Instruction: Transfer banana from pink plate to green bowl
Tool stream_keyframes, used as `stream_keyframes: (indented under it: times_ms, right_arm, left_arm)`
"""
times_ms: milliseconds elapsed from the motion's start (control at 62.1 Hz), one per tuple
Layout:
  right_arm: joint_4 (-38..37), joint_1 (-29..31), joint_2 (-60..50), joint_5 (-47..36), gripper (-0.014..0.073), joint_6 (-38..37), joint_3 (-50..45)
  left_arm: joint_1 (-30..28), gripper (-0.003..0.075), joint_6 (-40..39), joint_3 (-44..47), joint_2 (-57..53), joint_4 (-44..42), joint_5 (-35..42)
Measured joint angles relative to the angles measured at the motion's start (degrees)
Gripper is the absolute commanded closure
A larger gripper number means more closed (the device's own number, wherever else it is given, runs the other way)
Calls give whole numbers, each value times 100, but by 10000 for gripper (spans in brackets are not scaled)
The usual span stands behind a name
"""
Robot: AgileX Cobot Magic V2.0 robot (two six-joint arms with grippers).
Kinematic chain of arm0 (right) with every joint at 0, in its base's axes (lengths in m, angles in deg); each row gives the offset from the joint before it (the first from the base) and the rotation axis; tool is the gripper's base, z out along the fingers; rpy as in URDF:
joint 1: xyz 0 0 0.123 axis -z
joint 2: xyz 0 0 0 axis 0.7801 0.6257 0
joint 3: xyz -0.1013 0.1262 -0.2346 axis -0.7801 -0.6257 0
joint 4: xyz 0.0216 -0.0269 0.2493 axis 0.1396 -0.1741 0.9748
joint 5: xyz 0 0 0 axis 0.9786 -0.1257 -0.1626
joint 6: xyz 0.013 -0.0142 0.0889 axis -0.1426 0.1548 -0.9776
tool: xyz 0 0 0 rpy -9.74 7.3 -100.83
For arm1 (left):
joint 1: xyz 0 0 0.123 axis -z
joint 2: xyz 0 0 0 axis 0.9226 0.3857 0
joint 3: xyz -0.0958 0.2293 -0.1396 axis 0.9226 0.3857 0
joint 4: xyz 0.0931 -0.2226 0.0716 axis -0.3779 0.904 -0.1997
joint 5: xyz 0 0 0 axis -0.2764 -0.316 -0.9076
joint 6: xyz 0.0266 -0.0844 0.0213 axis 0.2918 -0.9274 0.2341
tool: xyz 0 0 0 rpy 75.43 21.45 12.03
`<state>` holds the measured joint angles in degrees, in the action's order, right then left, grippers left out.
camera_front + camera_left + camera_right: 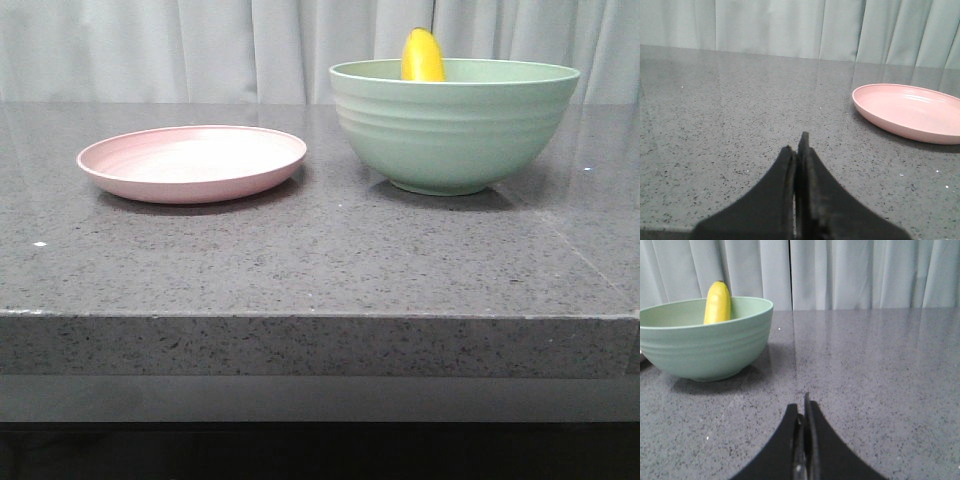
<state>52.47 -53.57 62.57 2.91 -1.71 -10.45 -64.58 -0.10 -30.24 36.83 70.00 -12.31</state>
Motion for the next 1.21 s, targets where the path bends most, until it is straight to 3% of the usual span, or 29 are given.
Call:
stream_keyframes:
  times_ms: [419, 660, 1207]
  right_arm:
    - [-61, 0, 0, -278, 665, -89, 0]
    - [-603, 0, 0, -320, 665, -511, 0]
    - [-639, 0, 0, -355, 665, -566, 0]
  left_arm:
    - [0, 741, 0, 0, 0, 0, 0]
    - [0, 741, 0, 0, 0, 0, 0]
    - [0, 741, 0, 0, 0, 0, 0]
